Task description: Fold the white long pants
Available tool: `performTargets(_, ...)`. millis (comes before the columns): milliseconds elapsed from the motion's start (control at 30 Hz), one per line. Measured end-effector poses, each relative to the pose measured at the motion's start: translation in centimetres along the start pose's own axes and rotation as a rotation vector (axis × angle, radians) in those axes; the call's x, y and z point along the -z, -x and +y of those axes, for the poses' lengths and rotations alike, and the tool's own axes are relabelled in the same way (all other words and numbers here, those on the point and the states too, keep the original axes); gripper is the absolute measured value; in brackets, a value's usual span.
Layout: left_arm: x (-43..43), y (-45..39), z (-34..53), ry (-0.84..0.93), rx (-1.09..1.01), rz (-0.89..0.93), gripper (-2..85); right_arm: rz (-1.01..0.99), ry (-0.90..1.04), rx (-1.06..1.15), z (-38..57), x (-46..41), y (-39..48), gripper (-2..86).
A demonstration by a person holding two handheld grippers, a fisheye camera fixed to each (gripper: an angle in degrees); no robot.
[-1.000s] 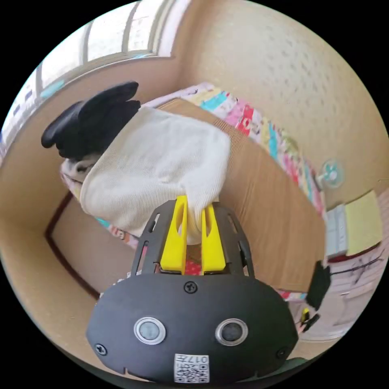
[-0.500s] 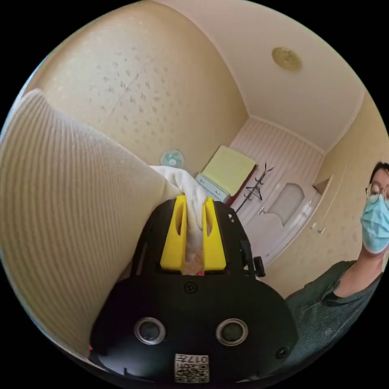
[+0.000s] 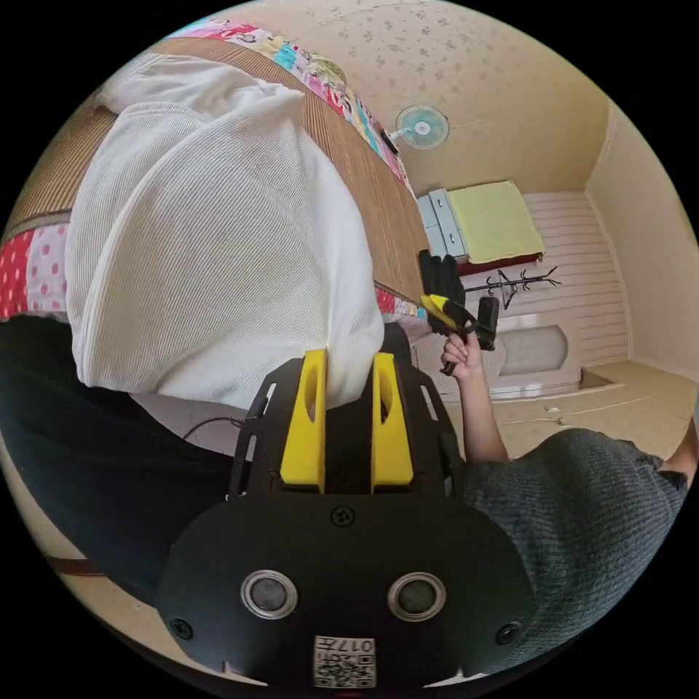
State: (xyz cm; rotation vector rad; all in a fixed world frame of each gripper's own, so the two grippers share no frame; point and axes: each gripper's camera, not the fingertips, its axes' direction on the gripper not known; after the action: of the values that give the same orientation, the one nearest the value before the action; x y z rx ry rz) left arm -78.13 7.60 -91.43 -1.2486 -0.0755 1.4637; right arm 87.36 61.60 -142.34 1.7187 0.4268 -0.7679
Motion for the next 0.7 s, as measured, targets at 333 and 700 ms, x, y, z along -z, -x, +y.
performTargets(333, 6.4, 0.6, 2.4, -0.127, -0.07, -0.026, 7.8, 0.045, 0.08, 0.055, -28.7, -19.9, 7.3, 14.4)
performTargets(700, 15.9, 6.8, 6.8, -0.287, 0.148, -0.105, 8.0, 0.513, 0.312, 0.226, -43.5, -35.4, 8.6, 14.4)
